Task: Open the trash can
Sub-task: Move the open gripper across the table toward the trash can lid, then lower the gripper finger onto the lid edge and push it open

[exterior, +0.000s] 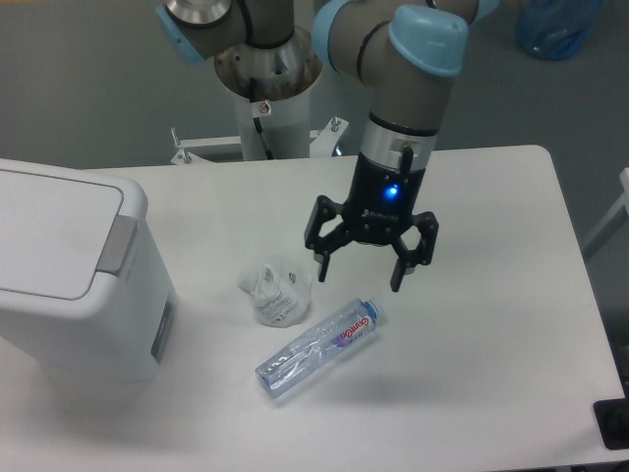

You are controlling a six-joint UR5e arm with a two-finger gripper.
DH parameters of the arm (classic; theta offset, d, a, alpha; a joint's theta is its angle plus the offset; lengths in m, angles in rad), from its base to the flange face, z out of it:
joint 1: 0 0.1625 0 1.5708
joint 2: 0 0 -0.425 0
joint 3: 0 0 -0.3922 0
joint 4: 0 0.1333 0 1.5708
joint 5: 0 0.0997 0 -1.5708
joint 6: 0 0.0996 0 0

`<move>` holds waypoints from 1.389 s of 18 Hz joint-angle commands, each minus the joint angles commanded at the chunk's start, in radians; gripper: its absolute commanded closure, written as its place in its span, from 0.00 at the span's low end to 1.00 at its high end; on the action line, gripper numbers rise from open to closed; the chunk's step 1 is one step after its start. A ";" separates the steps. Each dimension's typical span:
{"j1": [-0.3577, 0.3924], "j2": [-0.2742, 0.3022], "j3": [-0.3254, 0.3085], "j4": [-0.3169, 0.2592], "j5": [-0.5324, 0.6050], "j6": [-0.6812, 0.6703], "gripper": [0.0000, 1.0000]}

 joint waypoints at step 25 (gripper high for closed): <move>-0.290 0.048 -0.035 0.011 0.012 -0.173 0.00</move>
